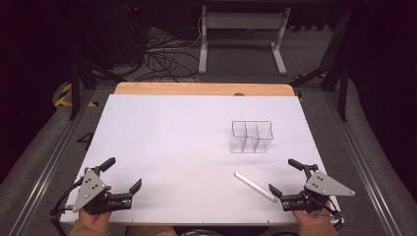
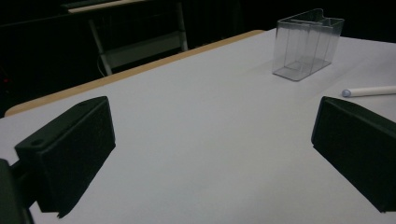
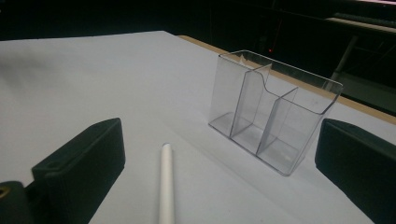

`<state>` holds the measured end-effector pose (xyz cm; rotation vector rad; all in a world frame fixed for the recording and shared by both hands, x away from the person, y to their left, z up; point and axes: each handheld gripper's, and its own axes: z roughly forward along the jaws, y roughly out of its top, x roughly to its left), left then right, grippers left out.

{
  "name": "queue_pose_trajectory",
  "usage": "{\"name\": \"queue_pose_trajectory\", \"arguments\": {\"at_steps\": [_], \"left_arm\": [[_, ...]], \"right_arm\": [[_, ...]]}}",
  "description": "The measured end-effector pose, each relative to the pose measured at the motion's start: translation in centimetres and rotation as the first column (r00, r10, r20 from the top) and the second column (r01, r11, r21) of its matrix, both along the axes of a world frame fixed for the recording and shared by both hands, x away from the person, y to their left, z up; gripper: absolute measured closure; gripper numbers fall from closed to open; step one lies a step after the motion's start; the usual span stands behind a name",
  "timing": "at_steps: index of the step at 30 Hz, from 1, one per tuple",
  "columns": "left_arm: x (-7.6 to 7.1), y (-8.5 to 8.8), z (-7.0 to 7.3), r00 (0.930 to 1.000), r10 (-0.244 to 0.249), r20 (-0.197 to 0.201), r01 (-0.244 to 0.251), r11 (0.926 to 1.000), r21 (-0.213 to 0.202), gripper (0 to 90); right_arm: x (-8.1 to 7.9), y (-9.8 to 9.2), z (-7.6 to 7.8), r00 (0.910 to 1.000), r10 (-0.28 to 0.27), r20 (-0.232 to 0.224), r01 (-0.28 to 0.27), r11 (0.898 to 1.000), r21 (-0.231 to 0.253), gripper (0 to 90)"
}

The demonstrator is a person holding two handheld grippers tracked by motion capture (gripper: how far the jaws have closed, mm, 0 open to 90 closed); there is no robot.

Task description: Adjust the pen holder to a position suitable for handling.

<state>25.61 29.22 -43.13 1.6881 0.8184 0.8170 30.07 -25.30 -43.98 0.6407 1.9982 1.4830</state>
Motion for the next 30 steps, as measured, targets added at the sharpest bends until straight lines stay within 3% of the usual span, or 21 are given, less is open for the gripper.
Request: {"name": "queue_pose_trajectory", "arguments": {"at_steps": [6,13,17,23,30], "left_arm": [[0.15,0.11,-0.02,0.9999,-0.004,-0.012,0.004,0.9998,-0.022,0.3],[-0.04,0.11,0.03,1.0000,-0.005,-0.006,0.005,0.9999,-0.012,0.8],[0.00,0.05,0.02,0.9998,0.017,-0.011,-0.016,0.9996,0.021,1.2],[-0.01,0.11,0.04,0.9999,-0.004,-0.012,0.004,1.0000,-0.007,1.1],[0.22,0.14,-0.09,0.9997,-0.003,-0.025,0.003,1.0000,0.001,1.3]], "right_arm": [[0.05,0.01,-0.06,0.9999,0.002,-0.016,-0.002,1.000,-0.005,2.0],[-0.10,0.22,0.10,0.9999,0.007,-0.012,-0.007,1.000,-0.014,2.4],[-0.17,0.34,0.21,0.9999,0.006,-0.011,-0.006,1.000,-0.030,2.4],[-0.13,0.43,0.30,0.9998,0.009,-0.020,-0.009,1.000,-0.030,1.5],[-0.14,0.43,0.70,0.9988,-0.010,-0.048,0.009,0.999,-0.033,1.7]]}}
